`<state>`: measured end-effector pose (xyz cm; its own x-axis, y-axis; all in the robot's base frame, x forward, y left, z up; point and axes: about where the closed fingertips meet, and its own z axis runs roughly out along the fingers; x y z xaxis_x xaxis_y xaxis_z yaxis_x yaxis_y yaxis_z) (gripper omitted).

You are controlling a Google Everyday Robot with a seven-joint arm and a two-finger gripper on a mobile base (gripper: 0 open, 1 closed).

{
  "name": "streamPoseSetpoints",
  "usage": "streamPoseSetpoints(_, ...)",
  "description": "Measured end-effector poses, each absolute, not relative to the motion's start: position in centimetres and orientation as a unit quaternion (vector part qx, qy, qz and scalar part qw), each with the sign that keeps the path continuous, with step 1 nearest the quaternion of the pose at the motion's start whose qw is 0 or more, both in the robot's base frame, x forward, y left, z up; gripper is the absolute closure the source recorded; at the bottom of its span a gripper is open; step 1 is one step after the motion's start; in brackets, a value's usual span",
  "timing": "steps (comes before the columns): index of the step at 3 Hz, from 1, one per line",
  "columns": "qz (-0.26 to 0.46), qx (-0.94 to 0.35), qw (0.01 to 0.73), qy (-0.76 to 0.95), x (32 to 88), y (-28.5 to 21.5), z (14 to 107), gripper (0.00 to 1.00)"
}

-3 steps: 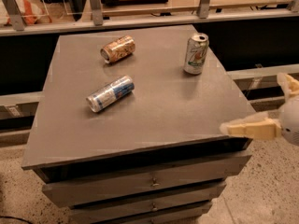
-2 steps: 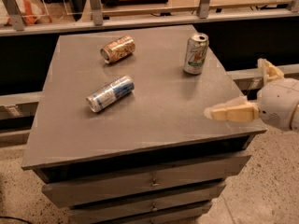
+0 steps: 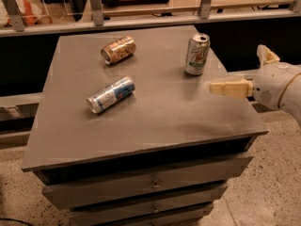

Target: Pick 7up can

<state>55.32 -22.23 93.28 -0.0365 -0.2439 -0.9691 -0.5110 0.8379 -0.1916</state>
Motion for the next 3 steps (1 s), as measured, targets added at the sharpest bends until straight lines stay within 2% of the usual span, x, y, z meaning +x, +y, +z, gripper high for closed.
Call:
streamPoseSetpoints(2,0.107,-0.225,0.667,0.702,57.8,-23.6,93.3,0.0)
streamPoseSetpoints(3,0.104,-0.228,0.652,0.716,59.1,-22.9,92.2,0.0)
